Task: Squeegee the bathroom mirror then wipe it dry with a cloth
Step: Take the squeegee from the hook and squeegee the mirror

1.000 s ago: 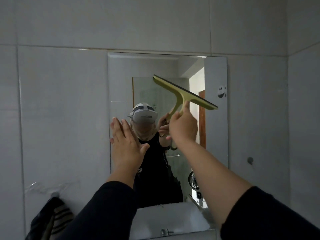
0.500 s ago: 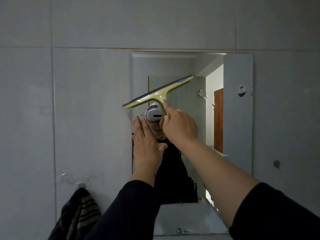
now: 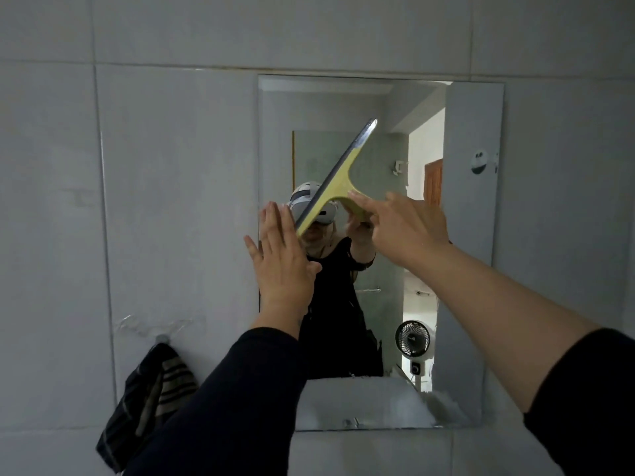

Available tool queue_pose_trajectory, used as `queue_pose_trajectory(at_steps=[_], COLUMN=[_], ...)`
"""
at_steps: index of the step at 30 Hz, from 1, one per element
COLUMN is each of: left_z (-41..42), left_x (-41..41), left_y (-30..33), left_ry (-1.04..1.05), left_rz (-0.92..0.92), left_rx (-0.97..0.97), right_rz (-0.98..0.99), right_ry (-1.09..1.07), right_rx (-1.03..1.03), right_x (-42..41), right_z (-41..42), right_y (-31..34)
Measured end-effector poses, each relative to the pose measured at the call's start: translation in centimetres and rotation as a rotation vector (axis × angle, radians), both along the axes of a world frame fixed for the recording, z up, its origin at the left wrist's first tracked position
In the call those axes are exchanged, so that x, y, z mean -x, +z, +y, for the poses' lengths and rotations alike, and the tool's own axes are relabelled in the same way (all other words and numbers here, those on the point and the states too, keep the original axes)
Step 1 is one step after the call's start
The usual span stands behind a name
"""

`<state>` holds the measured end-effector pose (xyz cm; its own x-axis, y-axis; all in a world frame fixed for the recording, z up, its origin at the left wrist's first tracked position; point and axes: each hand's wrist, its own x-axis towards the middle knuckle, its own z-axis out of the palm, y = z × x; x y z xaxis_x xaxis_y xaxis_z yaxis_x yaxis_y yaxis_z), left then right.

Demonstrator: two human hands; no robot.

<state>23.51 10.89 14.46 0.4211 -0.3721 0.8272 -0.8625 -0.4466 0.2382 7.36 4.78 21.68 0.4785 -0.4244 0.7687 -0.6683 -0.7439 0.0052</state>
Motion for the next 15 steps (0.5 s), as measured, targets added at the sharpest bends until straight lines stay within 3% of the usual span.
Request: queue_pose_trajectory(at_steps=[7,15], left_z=[0.1,0.5], left_x=[0.0,-0.1], left_y=[0.6,0.3], left_ry=[-0.078,-0.139], left_rz=[0.096,0.061], left_rx=[-0.044,-0.006], right_rz=[-0.007,-0.152], right_ry=[-0.111,-0.19], right_rx=[-0.038,-0.168], right_x=[4.1,8.5], right_z=[-1.4,-5.3], right_y=[-0.5,-1.9])
